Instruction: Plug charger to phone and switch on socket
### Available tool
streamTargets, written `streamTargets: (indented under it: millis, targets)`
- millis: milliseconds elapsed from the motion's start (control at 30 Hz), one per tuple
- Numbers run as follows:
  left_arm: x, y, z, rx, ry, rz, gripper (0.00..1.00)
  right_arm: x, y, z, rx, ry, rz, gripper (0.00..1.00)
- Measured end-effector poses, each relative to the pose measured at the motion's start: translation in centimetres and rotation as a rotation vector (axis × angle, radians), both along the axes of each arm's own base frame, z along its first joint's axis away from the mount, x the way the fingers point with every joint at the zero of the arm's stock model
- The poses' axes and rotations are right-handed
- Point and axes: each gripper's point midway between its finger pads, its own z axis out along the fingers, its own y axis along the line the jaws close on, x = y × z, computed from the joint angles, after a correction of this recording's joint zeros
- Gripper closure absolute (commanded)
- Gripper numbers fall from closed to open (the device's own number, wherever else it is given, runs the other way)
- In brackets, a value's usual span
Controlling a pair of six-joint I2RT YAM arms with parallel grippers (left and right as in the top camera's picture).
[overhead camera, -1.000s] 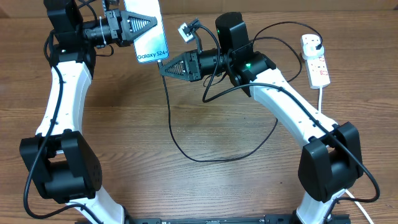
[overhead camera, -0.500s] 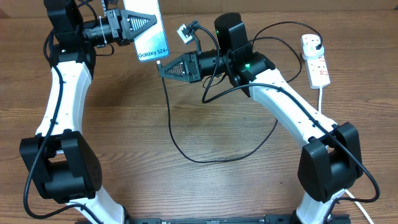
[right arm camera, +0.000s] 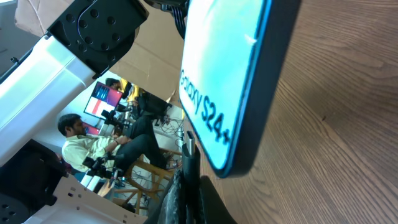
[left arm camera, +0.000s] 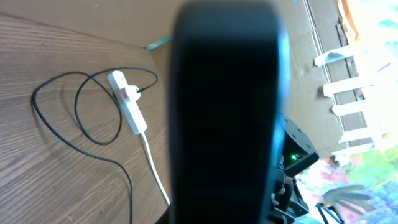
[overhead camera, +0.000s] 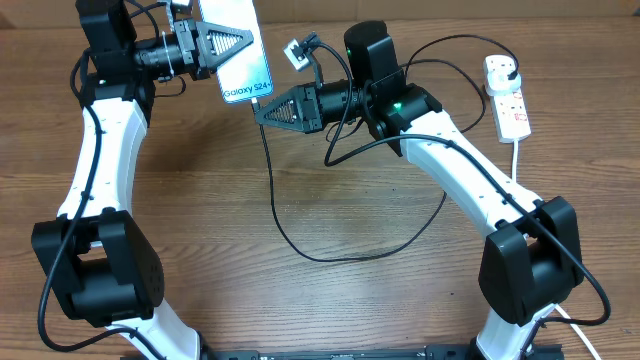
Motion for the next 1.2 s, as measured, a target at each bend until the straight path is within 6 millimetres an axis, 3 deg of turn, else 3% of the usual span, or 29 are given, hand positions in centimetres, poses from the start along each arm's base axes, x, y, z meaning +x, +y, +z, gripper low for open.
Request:
streamTargets:
  millis: [1200]
  targets:
    - [-0.28, -0.09, 0.14, -0.006, -0.002, -0.018, 0.96, -0.57, 0.89, -0.16, -0.009, -0.005, 0.004, 0.96]
